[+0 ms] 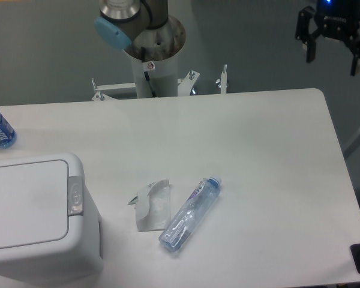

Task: Open the trash can
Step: 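Move the open gripper from its raised position toward the trash bin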

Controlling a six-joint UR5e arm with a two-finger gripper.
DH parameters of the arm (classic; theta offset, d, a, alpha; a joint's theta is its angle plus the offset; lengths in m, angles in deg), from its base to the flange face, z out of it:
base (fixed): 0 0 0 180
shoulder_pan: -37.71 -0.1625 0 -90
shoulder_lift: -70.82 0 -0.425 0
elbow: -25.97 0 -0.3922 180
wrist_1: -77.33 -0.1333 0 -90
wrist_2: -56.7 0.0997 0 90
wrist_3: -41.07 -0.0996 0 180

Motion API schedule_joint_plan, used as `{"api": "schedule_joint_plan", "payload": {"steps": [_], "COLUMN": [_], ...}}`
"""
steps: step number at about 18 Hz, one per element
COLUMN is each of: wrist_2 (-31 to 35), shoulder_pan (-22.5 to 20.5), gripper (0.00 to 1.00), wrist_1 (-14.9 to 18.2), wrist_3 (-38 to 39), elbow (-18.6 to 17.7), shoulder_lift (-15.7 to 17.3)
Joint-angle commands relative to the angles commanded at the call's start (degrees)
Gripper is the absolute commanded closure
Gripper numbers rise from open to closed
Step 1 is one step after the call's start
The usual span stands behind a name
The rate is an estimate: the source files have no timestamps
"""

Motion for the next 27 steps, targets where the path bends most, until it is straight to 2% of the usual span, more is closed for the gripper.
{"api": "schedule_joint_plan", "payload": {"steps": [4, 9, 18, 21, 23, 27], "wrist_2": [-0.18, 0.00, 0.44, 0.53, 0.53, 0.53], "shoulder_pan": [0.09, 0.79, 8.16, 11.24, 13.87, 19.32], "gripper": [0.00, 0.00, 0.00, 0.00, 0.00, 0.00], "wrist_1": [0.00, -0.09, -0.79, -2.37, -4.12, -9.92], "wrist_3": [0.44, 5.70, 20.55, 27.04, 34.50, 48.31], "elbow": [-0.09, -1.14, -2.20, -2.29, -2.29, -2.46], "shoulder_lift": [0.35, 1.67, 3.43, 3.52, 3.34, 2.03]}}
